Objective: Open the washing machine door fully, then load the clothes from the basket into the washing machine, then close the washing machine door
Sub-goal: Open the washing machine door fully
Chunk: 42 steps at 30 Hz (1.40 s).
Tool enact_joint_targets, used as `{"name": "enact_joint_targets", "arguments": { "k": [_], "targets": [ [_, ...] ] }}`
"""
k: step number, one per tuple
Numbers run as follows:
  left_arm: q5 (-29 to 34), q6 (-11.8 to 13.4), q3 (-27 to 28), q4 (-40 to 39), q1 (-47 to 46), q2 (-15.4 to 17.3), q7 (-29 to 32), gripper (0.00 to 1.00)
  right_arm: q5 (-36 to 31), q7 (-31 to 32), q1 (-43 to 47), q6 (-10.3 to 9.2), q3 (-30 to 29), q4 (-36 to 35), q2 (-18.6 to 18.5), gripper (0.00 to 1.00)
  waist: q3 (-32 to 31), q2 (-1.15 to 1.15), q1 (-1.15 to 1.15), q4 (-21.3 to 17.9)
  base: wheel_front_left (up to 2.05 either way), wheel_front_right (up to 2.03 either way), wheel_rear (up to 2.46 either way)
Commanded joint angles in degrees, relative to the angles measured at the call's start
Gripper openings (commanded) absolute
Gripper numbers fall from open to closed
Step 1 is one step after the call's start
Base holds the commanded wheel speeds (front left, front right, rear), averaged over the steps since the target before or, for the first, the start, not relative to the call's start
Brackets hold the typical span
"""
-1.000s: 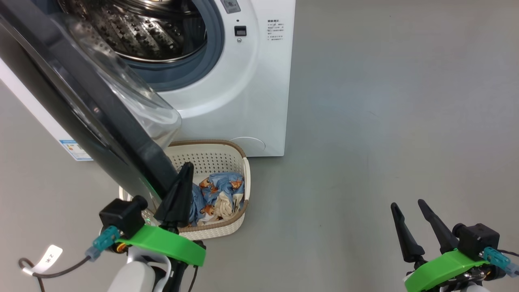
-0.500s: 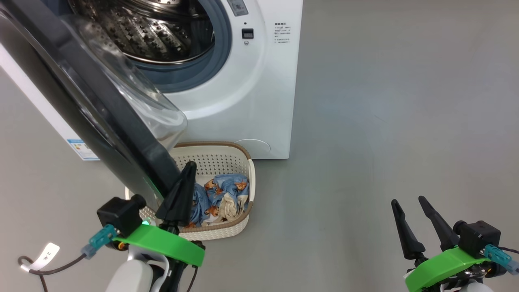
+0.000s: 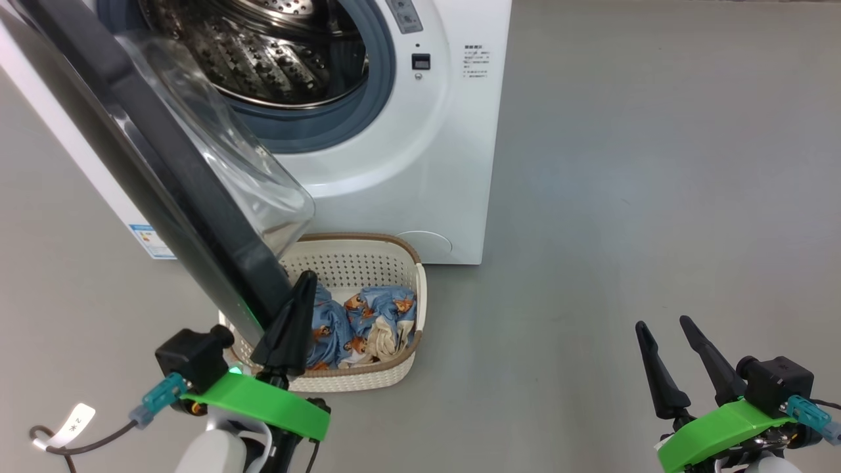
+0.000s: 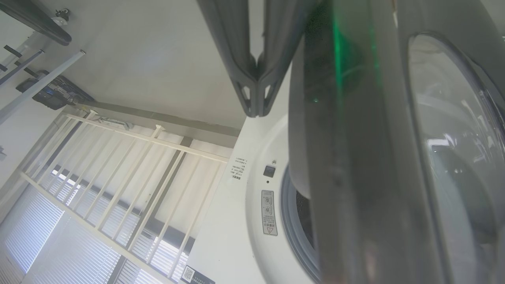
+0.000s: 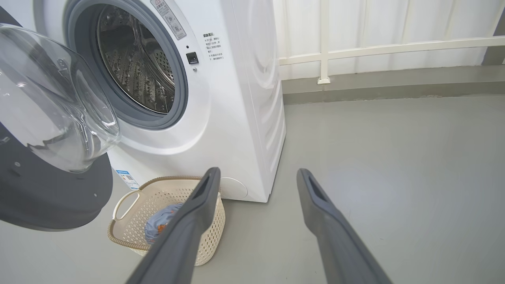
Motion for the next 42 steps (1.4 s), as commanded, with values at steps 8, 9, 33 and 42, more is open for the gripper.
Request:
{"name": "enact_joint_targets", "arguments": {
  "k": [8,9,33,42],
  "targets": [
    [0.3,0.8,4.5,-1.1,2.3,2.0,-0.4,0.0,0.0,-0.7,-0.2,0.09,1.3,-1.8,-0.8,1.0,-0.7,0.0,0.0,1.4,0.0,0.0,0.0],
    [0.3,0.8,4.6,-1.2,2.7,2.0,-0.4,0.0,-0.1,-0.7,-0.1,0.09,1.3,-1.9,-0.8,1.0,-0.9,0.0,0.0,1.6,0.0,0.0,0.0],
    [3.5,2.5,10.2,-4.6,7.7,2.0,-0.4,0.0,-0.6,-0.7,1.6,0.09,0.0,-3.0,0.0,1.0,-1.6,0.0,0.0,8.3,0.0,0.0,0.0],
    [4.3,4.3,13.6,-5.4,8.4,2.0,-0.4,0.0,-0.8,-0.7,1.0,0.09,0.5,-3.0,0.0,1.0,-1.0,0.0,0.0,10.3,0.0,0.0,0.0]
  ]
}}
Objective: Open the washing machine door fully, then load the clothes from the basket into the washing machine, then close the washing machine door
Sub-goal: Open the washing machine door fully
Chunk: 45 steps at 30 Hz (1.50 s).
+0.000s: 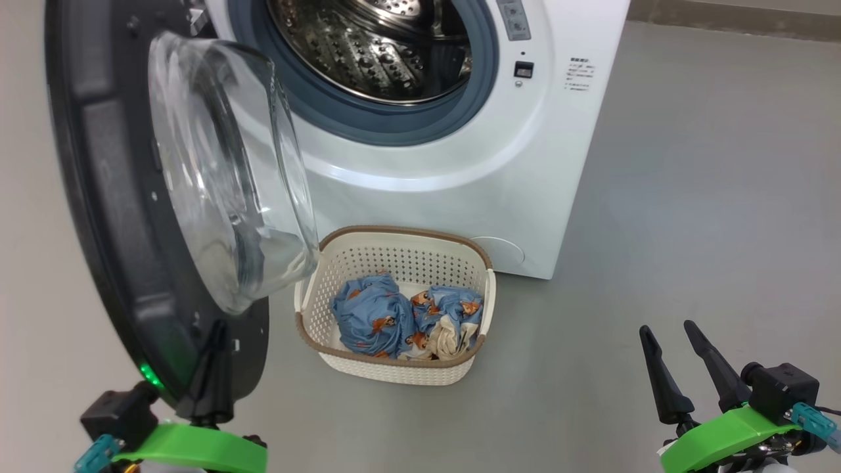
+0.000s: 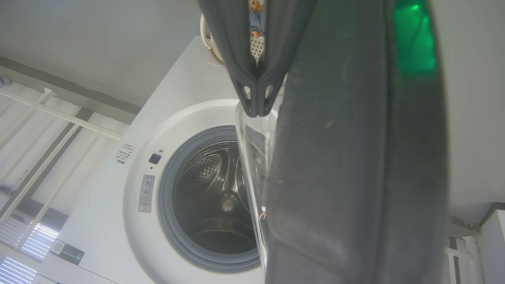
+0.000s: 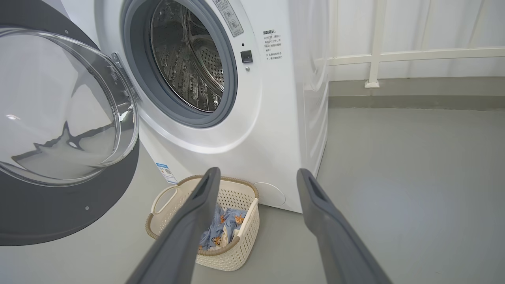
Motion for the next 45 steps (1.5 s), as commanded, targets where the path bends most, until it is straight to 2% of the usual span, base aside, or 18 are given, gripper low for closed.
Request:
{"name": "enact_joint_targets", "arguments": {
  "k": [1,19,36,45],
  "targets": [
    [0.7,1.0,3.3,-1.8,-0.7,1.7,-0.4,0.0,-0.7,-0.7,-0.3,0.09,1.2,-1.6,-0.3,1.0,0.3,0.0,0.0,0.5,0.0,0.0,0.0],
    [3.0,3.9,11.9,1.8,-5.0,4.7,-0.4,0.0,-1.0,-0.7,-0.7,0.09,0.7,-2.0,-1.1,1.0,2.4,0.0,0.0,3.1,0.0,0.0,0.0],
    [6.0,3.0,20.2,8.4,-12.0,6.3,-0.4,0.0,-1.5,-0.7,-1.7,0.09,0.7,-2.4,-2.4,1.0,5.0,0.0,0.0,4.6,0.0,0.0,0.0],
    [9.0,2.5,25.1,13.5,-15.8,8.9,-0.4,0.0,-1.5,-0.7,-2.5,0.09,1.2,-2.6,-2.9,1.0,6.6,0.0,0.0,4.5,0.0,0.0,0.0]
  ]
}}
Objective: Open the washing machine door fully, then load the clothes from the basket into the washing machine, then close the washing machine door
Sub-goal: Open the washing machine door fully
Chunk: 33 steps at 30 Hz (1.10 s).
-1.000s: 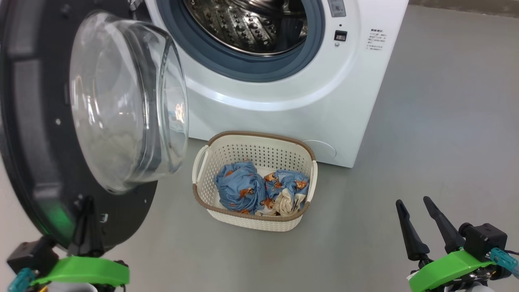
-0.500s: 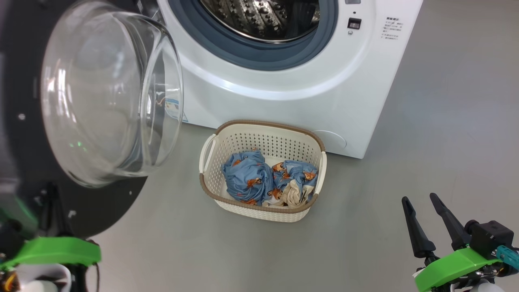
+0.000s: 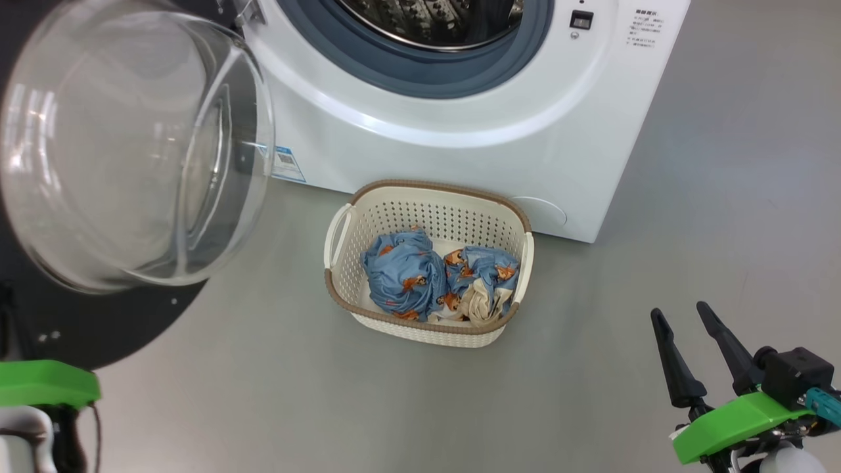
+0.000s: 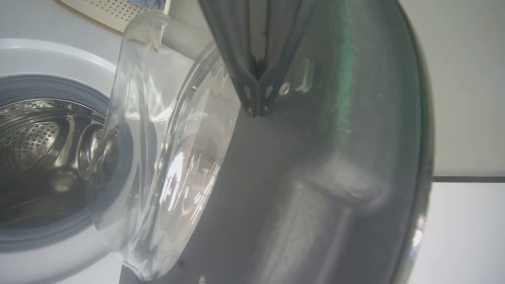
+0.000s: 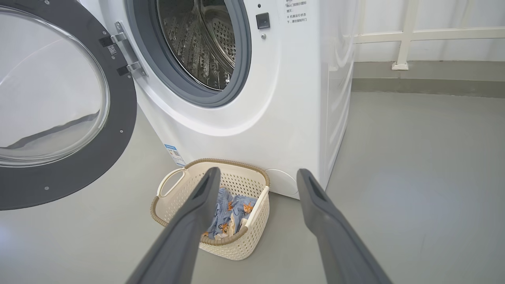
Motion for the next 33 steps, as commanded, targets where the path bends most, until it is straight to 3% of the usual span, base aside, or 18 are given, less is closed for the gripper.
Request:
{"name": "enact_joint_targets", "arguments": {
  "k": [1,15,33],
  "targets": [
    [1.2,0.2,3.5,0.2,-2.7,4.2,-0.4,0.0,-1.0,-0.7,-1.5,0.09,1.5,-1.6,-0.8,1.0,0.6,0.0,0.0,-0.2,0.0,0.0,0.0],
    [4.9,-0.9,10.1,11.2,-11.5,10.4,-0.4,0.0,-1.3,-0.7,-4.3,0.09,3.1,-2.0,-2.0,1.0,5.3,0.0,0.0,-1.6,0.0,0.0,0.0],
    [6.4,-1.1,18.6,19.8,-20.0,17.6,-0.4,0.0,-2.1,-0.7,-10.6,0.09,5.9,-2.3,-2.6,1.0,12.5,0.0,0.0,-4.2,0.0,0.0,0.0]
  ]
}}
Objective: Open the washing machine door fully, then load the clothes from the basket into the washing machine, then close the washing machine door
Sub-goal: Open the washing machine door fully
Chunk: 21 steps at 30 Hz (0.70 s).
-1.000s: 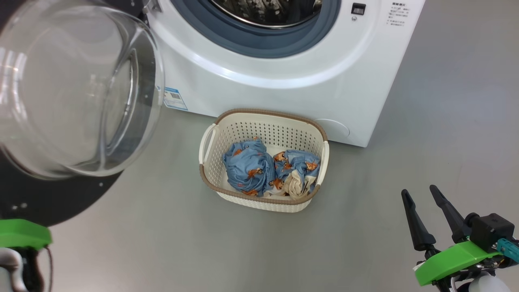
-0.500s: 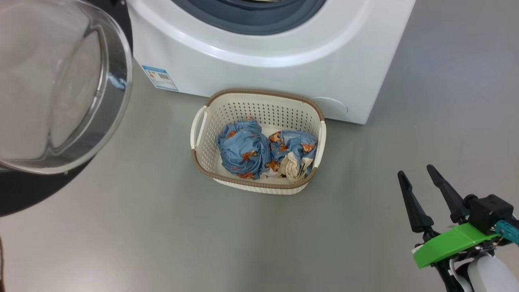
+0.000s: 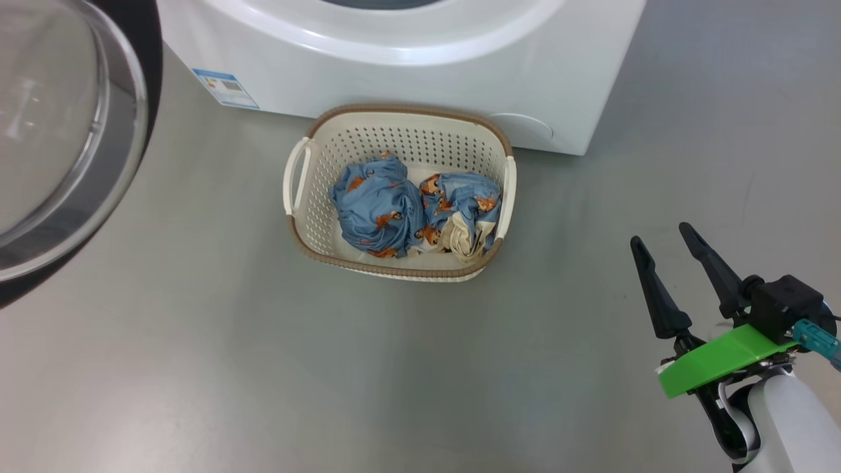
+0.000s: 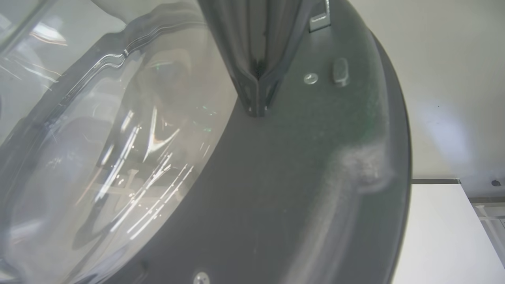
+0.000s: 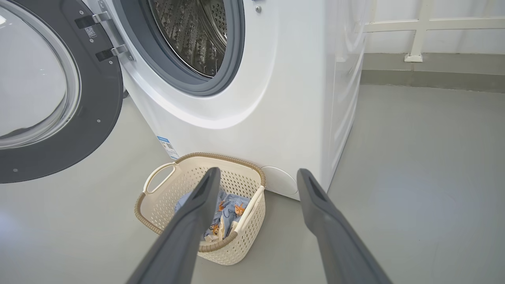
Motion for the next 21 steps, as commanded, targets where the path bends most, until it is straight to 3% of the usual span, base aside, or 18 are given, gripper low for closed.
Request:
{"name": "enact_joint_targets", "arguments": {
  "k": [1,12,21],
  "targets": [
    [0.6,-0.1,1.6,-0.9,-1.1,5.1,-0.4,0.0,-0.1,-0.7,-0.7,0.09,1.6,-1.5,-0.3,1.0,1.1,0.0,0.0,-0.7,0.0,0.0,0.0],
    [2.5,-1.0,3.4,1.0,-2.4,6.3,-0.4,0.0,0.0,-0.7,-1.3,0.09,1.4,-0.9,0.2,1.0,0.8,0.0,0.0,-1.1,0.0,0.0,0.0],
    [2.5,-3.2,4.9,-1.8,2.3,2.9,-0.4,0.0,0.5,-0.7,0.1,0.09,1.8,-0.1,1.1,1.0,-4.2,0.0,0.0,-1.1,0.0,0.0,0.0]
  ]
}}
